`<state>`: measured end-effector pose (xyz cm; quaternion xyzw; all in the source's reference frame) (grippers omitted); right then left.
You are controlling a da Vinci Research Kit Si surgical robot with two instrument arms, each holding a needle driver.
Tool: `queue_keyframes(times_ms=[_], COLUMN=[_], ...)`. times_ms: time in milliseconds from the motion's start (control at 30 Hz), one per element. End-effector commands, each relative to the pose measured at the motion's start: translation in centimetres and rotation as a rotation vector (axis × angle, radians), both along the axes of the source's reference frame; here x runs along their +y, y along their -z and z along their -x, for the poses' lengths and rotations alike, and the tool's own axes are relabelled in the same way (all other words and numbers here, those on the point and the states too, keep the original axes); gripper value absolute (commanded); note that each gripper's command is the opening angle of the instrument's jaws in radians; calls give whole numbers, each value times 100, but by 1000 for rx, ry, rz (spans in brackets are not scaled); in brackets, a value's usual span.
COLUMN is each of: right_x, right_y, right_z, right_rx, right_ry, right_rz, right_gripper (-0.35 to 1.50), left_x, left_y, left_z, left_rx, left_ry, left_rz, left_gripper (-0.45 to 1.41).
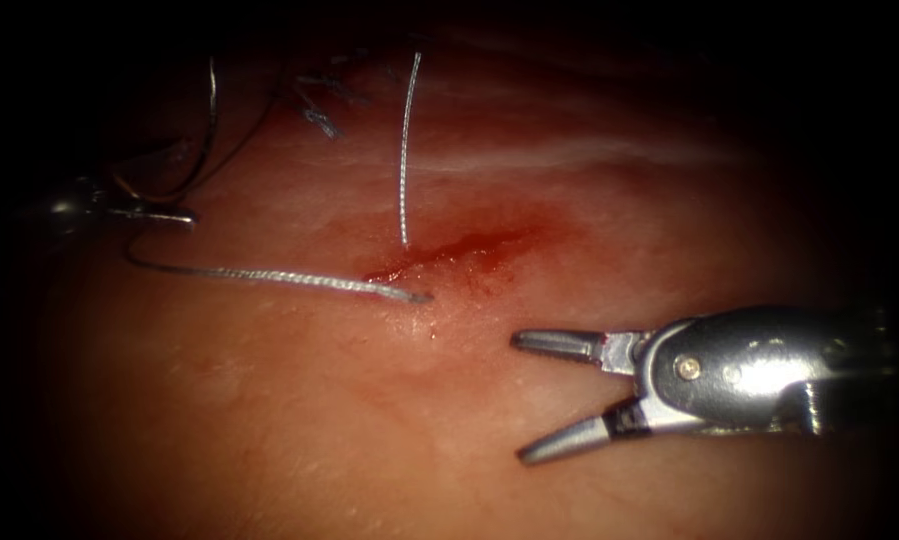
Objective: Wound Closure
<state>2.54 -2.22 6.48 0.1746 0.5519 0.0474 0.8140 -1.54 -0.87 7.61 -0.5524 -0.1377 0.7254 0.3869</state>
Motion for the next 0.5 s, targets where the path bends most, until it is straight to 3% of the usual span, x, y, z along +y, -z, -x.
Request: queue_keyframes(times_ms=[33,100,133,267,367,500], right_x=[-5,-5,-5,-6,-7,-9], right_y=[-4,-4,-4,-4,-4,-2], right_z=[-7,-8,-8,-9,-9,-10], right_rx=[2,2,2,4,4,6], right_ry=[1,1,1,4,5,9], right_rz=[-1,0,0,-1,0,-1], right_gripper=[121,121,121,120,120,120], left_x=[-4,-3,-1,3,8,12], left_y=[-5,-4,-3,-3,-2,-3], left_z=[3,-1,-6,-21,-36,-57], left_rx=[-1,-1,-8,0,8,7], left_ry=[2,15,29,52,65,69], left_rz=[0,-10,-20,-25,-28,-29], left_gripper=[69,62,46,34,37,66])
